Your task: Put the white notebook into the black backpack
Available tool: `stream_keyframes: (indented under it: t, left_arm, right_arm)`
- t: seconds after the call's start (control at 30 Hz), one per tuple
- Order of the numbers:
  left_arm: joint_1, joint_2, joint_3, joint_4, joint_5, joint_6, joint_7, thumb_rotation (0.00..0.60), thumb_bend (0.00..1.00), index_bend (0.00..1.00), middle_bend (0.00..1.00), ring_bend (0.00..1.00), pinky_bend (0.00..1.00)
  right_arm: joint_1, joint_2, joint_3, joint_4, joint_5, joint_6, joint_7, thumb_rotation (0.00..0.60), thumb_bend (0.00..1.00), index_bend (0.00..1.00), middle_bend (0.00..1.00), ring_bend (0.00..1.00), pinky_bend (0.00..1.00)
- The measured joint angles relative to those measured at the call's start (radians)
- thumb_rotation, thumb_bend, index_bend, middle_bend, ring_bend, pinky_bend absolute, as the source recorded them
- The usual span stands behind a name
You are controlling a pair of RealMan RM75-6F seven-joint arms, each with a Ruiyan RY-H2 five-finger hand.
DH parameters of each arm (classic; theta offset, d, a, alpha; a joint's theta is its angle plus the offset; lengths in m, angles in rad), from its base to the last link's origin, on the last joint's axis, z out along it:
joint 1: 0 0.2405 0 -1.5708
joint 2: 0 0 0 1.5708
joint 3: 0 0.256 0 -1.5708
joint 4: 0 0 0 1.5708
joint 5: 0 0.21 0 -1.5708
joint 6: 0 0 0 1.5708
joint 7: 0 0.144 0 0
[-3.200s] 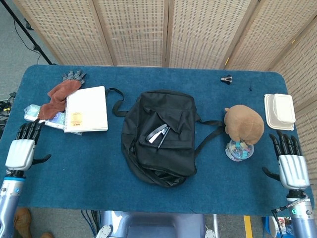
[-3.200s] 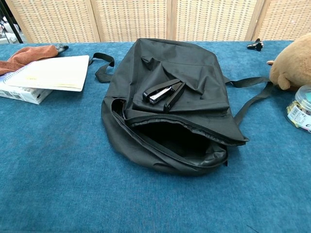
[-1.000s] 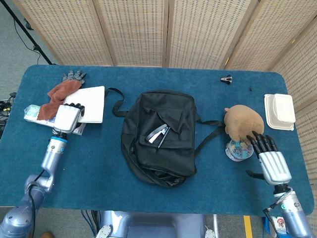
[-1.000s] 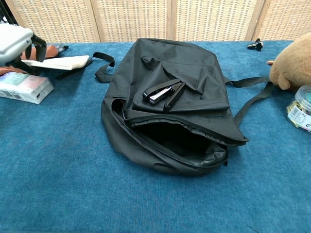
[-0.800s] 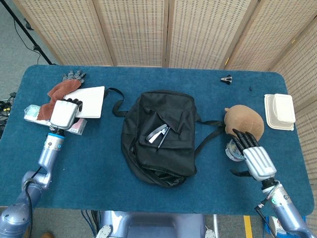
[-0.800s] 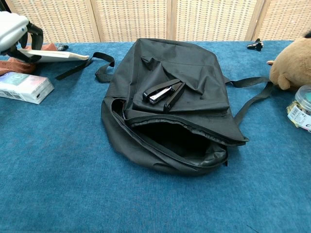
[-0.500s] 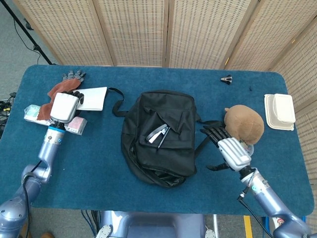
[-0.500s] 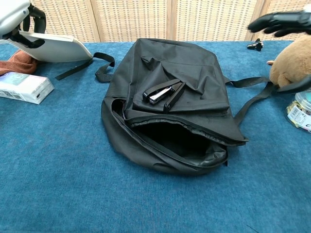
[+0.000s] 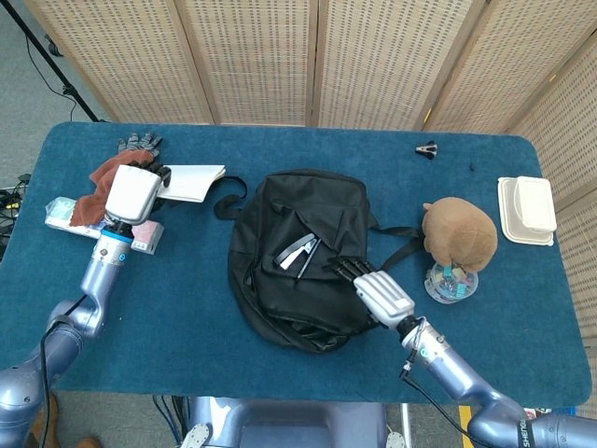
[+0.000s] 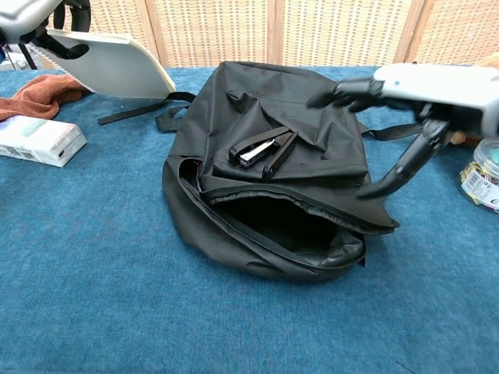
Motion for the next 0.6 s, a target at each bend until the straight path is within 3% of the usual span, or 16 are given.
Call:
stream_keyframes:
  t: [0.33,0.6]
  left_arm:
    - [0.002,0.022,-0.013,-0.054,-0.015,0.001,0.028,0.600,0.42,0.78,0.64,0.61,0.69]
    - [0.012,0.022,-0.013,-0.064,-0.018,0.000,0.028,0.600,0.43,0.78,0.65,0.61,0.69]
  right_arm:
    - [0.027,-0.118,-0.026,0.025,0.051,0.028,-0.139,0.600,0.00,0.12,0.09,0.03,0.06]
    - [0.046,-0.190,-0.026,0.067,0.115,0.032,-0.173,0.600,0.00,0.11,0.09,0.03,0.06]
